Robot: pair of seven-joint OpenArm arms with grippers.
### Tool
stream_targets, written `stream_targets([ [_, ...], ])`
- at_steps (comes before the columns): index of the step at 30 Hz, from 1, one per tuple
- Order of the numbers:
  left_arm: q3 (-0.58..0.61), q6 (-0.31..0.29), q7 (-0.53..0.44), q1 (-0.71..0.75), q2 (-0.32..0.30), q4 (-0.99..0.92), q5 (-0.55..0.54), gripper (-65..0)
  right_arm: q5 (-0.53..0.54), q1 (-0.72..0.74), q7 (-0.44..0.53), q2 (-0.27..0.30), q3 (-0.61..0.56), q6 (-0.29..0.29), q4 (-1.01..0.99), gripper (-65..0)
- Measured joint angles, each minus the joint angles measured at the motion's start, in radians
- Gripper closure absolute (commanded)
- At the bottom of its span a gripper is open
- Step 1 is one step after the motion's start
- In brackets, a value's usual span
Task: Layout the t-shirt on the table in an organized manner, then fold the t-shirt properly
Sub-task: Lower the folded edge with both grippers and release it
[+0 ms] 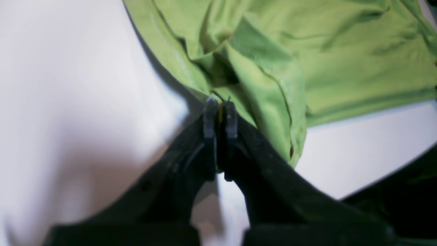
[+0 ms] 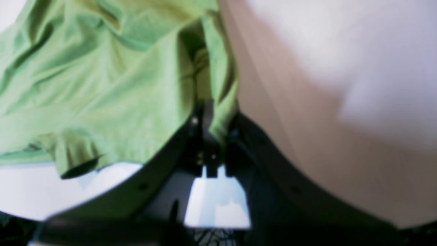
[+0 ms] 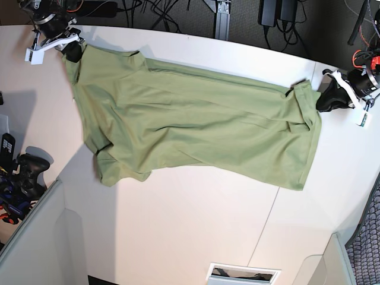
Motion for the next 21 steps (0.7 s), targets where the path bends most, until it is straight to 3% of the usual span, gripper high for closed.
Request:
stream_targets([
  [21,0.0,0.0,0.022,0.064,-0.026,0.047,0.0,0.0,-0.011,-0.028,-0.007,0.044,0.0,0.0,0.0,0.0],
])
